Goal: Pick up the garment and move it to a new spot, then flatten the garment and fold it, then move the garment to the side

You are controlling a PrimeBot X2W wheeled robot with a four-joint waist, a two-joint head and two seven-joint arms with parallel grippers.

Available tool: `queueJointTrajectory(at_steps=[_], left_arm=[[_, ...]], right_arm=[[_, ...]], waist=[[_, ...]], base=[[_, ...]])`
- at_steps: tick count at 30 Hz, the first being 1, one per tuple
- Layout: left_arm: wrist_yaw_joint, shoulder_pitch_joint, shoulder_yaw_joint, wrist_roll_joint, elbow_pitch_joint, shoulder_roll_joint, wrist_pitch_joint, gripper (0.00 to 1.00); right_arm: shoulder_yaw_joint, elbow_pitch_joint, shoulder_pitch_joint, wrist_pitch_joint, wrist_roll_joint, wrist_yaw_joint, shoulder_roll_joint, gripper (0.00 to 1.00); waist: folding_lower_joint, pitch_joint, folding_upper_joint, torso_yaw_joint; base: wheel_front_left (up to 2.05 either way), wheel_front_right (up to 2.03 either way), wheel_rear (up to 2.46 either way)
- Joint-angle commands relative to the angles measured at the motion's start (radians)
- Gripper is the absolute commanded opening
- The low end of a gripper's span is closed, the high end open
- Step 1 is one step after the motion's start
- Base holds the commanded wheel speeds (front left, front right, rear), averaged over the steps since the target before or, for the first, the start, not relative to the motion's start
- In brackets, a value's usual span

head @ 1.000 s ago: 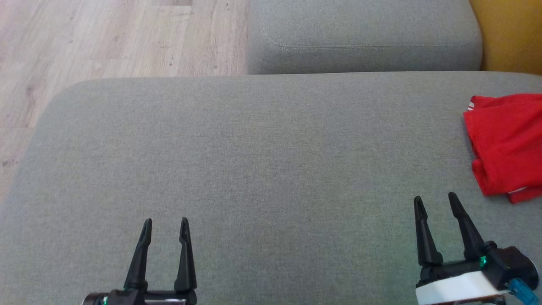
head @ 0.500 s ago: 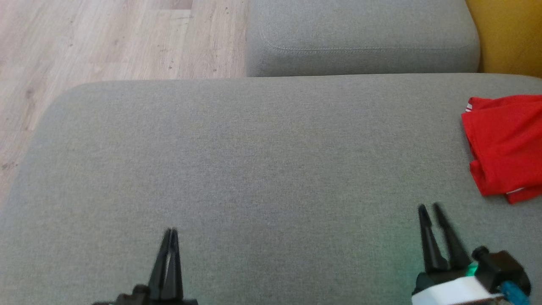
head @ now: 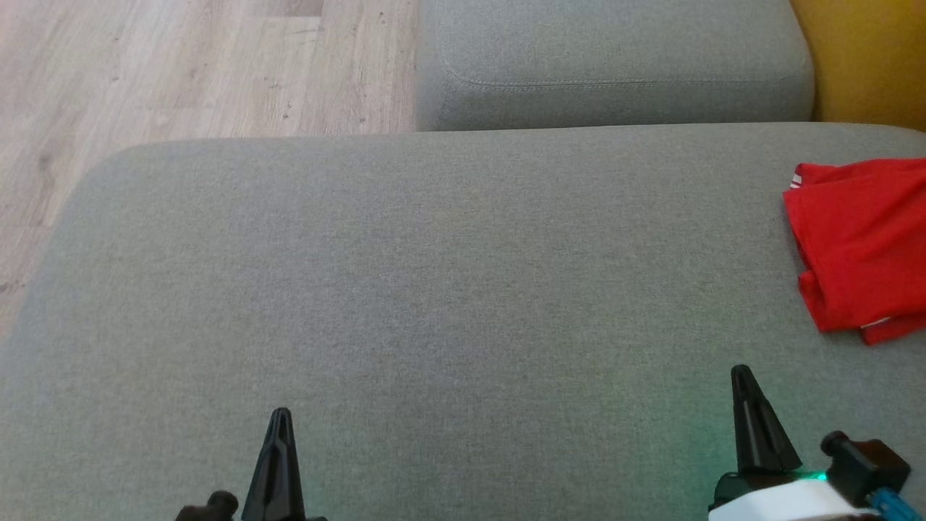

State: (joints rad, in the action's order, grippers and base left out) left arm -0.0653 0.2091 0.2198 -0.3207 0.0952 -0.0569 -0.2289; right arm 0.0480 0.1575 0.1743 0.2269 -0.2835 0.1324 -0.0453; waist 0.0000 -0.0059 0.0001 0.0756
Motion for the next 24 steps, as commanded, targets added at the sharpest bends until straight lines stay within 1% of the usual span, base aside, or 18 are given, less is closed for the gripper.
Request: queueJointTrajectory(at_steps=[1,21,24], left_arm=[[0.006,-0.040,-0.019,-0.027,-0.024,-0.008,0.003,0.00],[0.042,-0.092,-0.057,-0.271,0.012,-0.019,0.050,0.00],[0.045,-0.097,-0.061,-0.296,0.015,-0.019,0.055,0.00]], right_arm=[[-0.005,-0.026,-0.043,-0.007,-0.030,0.000,-0.011,0.00],[-0.017,-0.006,-0.086,-0.054,-0.279,0.000,-0.022,0.00],[-0.018,-0.004,-0.090,-0.059,-0.303,-0.001,-0.023,0.00]], waist=[[0.0000,0.000,-0.0001,-0.001],[0.0000,0.002,-0.0001,-0.014],[0.0000,0.002,-0.0001,-0.016]], base=[[0.00,0.00,0.00],[0.00,0.00,0.00],[0.00,0.00,0.00]])
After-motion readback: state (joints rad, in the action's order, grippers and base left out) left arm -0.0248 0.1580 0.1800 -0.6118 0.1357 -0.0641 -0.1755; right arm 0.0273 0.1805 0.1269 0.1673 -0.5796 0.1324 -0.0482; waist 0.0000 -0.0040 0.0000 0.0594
